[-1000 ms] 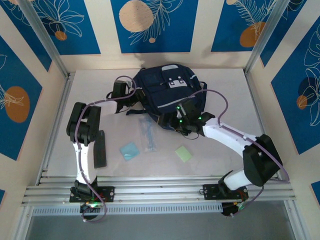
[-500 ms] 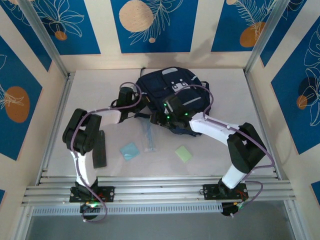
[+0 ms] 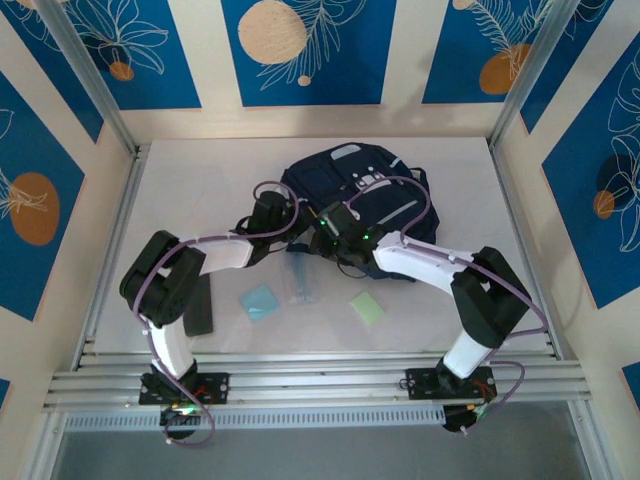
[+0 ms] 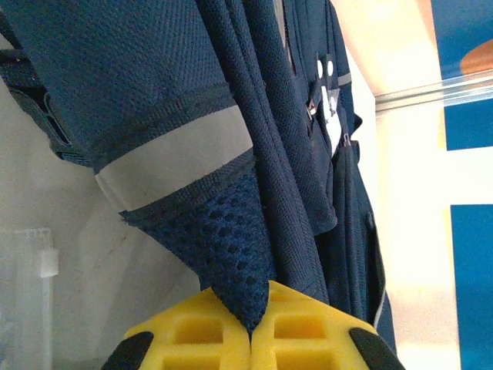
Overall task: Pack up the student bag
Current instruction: Zip the student bag at the top-center of the table.
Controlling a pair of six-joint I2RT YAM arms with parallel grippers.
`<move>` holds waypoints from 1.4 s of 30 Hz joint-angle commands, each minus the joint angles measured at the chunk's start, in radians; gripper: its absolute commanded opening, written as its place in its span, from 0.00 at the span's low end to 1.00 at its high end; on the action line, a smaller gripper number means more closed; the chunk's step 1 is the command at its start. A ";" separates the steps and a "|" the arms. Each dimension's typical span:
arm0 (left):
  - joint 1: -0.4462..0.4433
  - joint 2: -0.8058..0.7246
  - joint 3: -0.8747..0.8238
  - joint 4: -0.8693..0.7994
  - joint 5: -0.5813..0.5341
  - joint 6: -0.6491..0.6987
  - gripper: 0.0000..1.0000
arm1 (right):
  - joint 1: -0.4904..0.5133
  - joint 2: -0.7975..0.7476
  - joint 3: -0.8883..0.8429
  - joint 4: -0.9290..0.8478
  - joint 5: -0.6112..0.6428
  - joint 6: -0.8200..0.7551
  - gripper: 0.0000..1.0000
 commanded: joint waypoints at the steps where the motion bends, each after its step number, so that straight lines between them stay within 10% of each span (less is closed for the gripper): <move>1: -0.024 -0.069 -0.002 0.105 0.028 -0.034 0.00 | -0.001 0.001 -0.011 -0.017 0.118 0.022 0.48; 14: -0.067 -0.129 -0.050 0.132 0.035 -0.090 0.00 | 0.037 0.174 0.095 -0.096 0.459 0.102 0.39; 24: -0.068 -0.133 -0.069 0.147 0.004 -0.088 0.00 | 0.041 0.181 0.117 -0.155 0.538 0.114 0.05; 42: 0.076 0.051 0.106 0.097 0.010 0.100 0.00 | -0.085 -0.046 -0.045 -0.415 -0.219 -0.241 0.00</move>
